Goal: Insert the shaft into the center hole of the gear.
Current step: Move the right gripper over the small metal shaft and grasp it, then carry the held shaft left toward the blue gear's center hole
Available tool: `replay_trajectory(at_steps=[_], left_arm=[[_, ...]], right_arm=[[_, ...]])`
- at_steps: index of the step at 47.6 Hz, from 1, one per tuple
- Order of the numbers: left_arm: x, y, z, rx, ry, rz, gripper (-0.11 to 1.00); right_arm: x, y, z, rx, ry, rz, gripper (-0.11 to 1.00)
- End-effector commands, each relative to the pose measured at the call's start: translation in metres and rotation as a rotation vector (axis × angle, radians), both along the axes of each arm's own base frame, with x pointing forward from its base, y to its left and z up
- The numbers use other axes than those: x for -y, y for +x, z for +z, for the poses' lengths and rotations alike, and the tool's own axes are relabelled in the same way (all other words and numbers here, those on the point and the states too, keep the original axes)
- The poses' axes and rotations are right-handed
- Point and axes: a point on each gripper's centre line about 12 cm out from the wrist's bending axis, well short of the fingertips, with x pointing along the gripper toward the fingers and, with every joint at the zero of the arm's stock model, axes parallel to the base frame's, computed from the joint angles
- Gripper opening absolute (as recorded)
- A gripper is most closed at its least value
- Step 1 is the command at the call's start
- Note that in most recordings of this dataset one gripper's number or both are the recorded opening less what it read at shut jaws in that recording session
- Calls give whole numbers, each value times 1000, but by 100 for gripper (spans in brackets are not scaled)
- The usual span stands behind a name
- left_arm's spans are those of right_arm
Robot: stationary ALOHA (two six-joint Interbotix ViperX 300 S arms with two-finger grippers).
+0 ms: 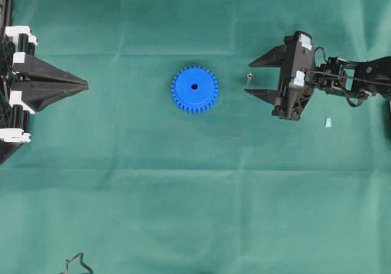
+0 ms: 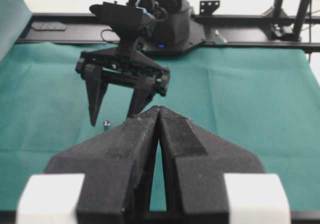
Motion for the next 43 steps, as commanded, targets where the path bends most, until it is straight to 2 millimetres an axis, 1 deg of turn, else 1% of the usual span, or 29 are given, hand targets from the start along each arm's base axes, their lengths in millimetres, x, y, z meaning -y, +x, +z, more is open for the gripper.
replay_trajectory(at_steps=[1, 3, 5, 11, 13, 14, 26, 30, 37, 38, 43], left_arm=[[0, 3, 7, 9, 5, 0, 0], [0, 3, 6, 8, 5, 0, 0], [0, 3, 6, 8, 5, 0, 0], [0, 3, 7, 9, 5, 0, 0], [0, 3, 6, 8, 5, 0, 0], [0, 3, 6, 8, 5, 0, 0], [0, 3, 7, 8, 5, 1, 0], [0, 3, 7, 8, 5, 0, 0], [0, 3, 7, 9, 5, 0, 0], [0, 3, 7, 8, 5, 0, 0], [0, 3, 8, 11, 5, 0, 0]], right_arm=[[2, 4, 7, 31, 0, -14, 68], [2, 4, 6, 30, 0, -14, 64], [2, 4, 7, 28, 0, -13, 58], [2, 4, 6, 26, -2, -11, 26], [2, 4, 7, 27, -5, -9, 18], [2, 4, 7, 27, -4, -10, 16], [2, 4, 6, 24, -4, -9, 16], [2, 5, 11, 29, -3, -8, 16], [1, 8, 31, 33, 5, -1, 16], [1, 9, 37, 35, 6, 2, 16], [0, 11, 54, 33, 16, 9, 16]])
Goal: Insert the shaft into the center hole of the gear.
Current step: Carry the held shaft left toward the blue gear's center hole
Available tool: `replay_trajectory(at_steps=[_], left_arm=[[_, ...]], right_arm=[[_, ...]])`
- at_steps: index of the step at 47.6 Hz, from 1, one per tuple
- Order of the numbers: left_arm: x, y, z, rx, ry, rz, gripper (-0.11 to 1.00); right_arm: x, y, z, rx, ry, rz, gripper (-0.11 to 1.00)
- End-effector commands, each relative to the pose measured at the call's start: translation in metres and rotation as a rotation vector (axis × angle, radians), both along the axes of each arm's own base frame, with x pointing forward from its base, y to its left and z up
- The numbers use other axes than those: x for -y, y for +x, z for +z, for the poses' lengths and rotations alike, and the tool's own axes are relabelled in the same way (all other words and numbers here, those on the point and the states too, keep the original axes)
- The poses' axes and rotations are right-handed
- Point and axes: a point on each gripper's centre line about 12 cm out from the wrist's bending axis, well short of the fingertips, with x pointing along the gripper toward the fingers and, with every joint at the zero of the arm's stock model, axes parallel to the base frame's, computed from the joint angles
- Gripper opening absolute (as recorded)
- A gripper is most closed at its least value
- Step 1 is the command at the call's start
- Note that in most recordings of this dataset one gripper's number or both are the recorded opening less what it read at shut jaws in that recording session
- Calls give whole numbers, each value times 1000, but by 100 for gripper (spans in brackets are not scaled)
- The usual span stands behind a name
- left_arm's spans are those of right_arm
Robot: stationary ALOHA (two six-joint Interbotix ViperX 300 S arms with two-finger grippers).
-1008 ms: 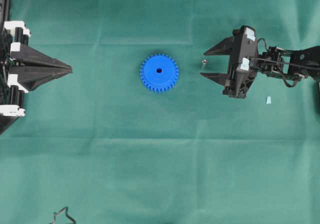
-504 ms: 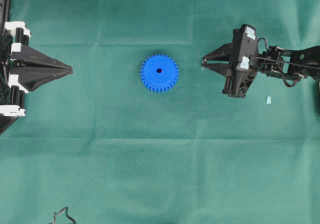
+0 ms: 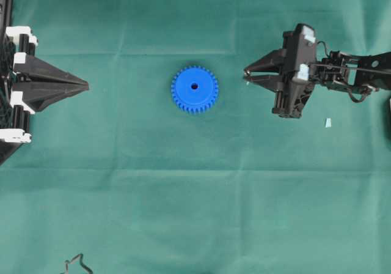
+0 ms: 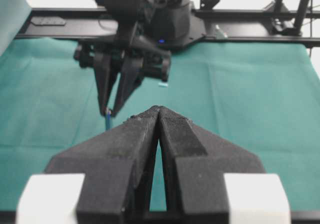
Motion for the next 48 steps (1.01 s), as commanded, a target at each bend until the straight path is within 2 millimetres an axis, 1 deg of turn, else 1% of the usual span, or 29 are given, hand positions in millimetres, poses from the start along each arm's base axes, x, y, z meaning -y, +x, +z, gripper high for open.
replay_trajectory(at_steps=[1, 4, 10, 22, 28, 36, 48], left_arm=[[0, 3, 9, 21, 3, -1, 0], [0, 2, 8, 20, 3, -2, 0], [0, 2, 8, 18, 4, -2, 0], [0, 3, 7, 5, 3, -2, 0], [0, 3, 7, 3, 3, -2, 0], [0, 3, 7, 3, 3, -2, 0], [0, 3, 6, 2, 3, -2, 0]], right_arm=[[1, 6, 26, 43, 0, 2, 16], [0, 7, 38, 47, 4, 6, 16], [-1, 7, 48, 32, 12, 14, 16], [-1, 8, 48, 14, 23, 14, 16], [-4, 13, 51, 21, 23, 24, 16], [-10, 33, 53, 17, 24, 53, 16], [-18, 78, 58, 8, 17, 103, 16]])
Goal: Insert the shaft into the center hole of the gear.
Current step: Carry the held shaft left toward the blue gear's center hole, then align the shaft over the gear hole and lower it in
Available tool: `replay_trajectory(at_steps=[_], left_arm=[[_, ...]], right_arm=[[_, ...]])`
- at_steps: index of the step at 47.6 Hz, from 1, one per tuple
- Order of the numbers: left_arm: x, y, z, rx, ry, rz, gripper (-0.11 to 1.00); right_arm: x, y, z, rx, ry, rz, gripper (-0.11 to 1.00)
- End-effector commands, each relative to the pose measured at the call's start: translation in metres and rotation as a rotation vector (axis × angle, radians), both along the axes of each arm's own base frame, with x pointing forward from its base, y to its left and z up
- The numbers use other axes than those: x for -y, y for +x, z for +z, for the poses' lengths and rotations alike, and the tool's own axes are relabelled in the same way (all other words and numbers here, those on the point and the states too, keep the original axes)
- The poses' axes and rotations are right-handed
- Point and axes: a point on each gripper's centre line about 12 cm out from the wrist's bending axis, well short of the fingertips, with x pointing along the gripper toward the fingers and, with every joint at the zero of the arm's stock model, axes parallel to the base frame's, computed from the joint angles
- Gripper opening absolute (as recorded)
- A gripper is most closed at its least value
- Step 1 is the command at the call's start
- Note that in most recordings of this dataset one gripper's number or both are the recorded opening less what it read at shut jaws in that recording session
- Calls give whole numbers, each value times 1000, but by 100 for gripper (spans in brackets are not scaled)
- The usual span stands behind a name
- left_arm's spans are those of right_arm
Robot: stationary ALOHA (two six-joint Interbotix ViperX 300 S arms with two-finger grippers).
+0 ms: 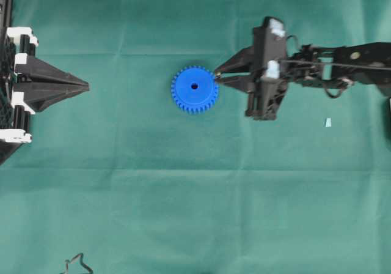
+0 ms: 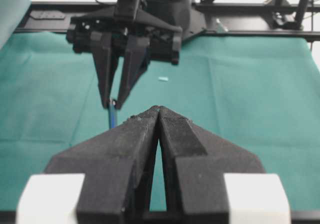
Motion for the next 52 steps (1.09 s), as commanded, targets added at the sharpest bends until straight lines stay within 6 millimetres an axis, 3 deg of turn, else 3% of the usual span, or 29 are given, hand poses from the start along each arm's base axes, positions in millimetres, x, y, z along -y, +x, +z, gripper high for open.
replay_trajectory(at_steps=[1, 10, 18, 38, 52], left_arm=[[0, 3, 8, 18, 0, 0, 0], [0, 3, 9, 21, 1, -1, 0], [0, 3, 8, 17, 1, 1, 0], [0, 3, 8, 17, -2, 0, 0], [0, 3, 8, 17, -3, 0, 0]], right_arm=[[-3, 21, 16, 36, -8, 18, 16], [-2, 37, 18, 28, -15, 31, 16], [-2, 40, 17, 29, -18, 33, 16], [-1, 44, -11, 7, -15, 25, 16], [4, 45, 0, 46, -24, 16, 16]])
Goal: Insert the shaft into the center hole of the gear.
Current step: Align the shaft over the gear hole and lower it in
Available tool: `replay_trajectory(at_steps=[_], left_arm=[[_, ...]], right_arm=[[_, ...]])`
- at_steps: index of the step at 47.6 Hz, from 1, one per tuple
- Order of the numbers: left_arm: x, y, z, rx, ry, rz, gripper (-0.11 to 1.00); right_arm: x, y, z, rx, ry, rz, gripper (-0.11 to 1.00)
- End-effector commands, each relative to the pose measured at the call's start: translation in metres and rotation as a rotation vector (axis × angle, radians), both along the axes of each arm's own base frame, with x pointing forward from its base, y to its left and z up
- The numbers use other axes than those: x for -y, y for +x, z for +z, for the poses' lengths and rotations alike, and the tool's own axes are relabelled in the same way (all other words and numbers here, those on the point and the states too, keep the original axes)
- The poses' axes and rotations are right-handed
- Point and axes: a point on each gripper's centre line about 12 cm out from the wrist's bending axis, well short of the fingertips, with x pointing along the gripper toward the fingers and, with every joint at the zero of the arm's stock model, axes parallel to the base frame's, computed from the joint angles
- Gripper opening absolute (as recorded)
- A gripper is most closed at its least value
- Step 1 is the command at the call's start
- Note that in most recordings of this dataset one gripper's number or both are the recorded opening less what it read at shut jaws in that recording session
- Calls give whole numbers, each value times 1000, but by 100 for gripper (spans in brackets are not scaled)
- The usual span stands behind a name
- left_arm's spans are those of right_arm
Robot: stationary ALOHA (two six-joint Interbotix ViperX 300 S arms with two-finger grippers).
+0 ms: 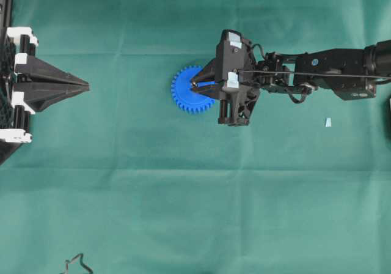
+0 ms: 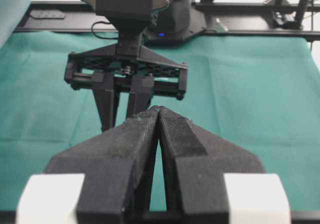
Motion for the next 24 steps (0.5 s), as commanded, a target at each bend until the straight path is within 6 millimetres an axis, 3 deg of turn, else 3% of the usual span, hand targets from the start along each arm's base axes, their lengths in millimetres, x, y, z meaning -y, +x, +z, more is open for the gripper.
replay_trajectory(at_steps=[1, 9, 24], left_arm=[[0, 3, 8, 18, -2, 0, 0], [0, 3, 8, 18, -6, 1, 0], [0, 3, 8, 17, -8, -1, 0]], right_arm=[[4, 4, 24, 68, -11, -8, 16], [6, 3, 31, 89, -19, -11, 16], [9, 6, 19, 84, -20, -18, 16]])
